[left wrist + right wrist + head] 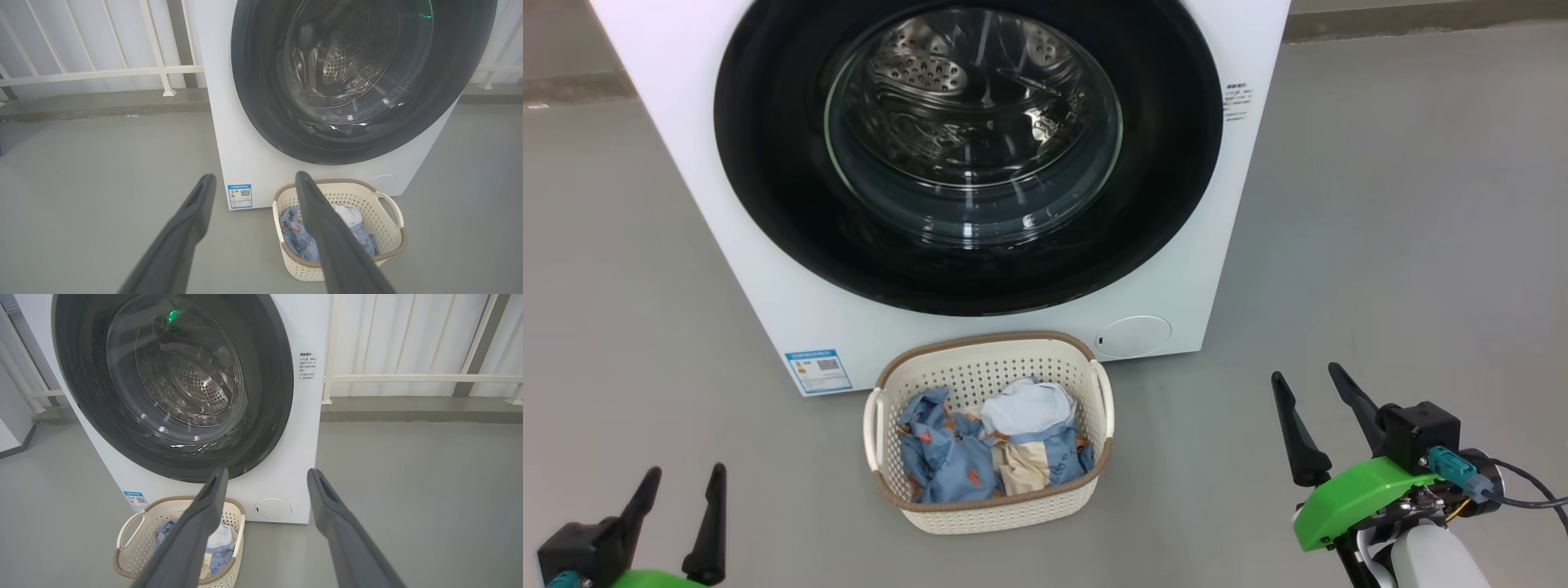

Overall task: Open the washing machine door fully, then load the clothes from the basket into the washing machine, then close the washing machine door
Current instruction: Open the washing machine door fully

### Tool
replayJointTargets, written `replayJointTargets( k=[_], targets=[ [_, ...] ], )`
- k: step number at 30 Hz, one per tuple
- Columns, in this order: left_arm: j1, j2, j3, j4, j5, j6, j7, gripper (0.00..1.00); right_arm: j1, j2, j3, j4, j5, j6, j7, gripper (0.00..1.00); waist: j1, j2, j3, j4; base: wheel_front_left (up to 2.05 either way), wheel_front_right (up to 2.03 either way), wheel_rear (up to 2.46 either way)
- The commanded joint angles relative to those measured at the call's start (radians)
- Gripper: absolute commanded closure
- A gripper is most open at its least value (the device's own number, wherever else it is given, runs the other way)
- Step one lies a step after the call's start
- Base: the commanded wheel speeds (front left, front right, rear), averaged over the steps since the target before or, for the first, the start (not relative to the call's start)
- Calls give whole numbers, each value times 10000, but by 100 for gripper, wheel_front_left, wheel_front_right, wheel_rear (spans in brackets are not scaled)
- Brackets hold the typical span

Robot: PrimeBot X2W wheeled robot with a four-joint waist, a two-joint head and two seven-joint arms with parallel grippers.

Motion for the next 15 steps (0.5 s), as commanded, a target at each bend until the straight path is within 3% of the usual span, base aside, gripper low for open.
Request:
replayJointTargets(
  k=[1, 15],
  targets=[
    [-571, 339, 331, -182, -15, 25, -93, 0, -280, -5, 223, -191, 56, 16, -122, 0, -1, -1, 11, 4, 72, 72, -144],
    [-581, 367, 360, -153, -116, 15, -93, 0, -301, -5, 196, -24, 103, 16, -241, 0, -1, -1, 92, -22, 113, 113, -226]
  ],
)
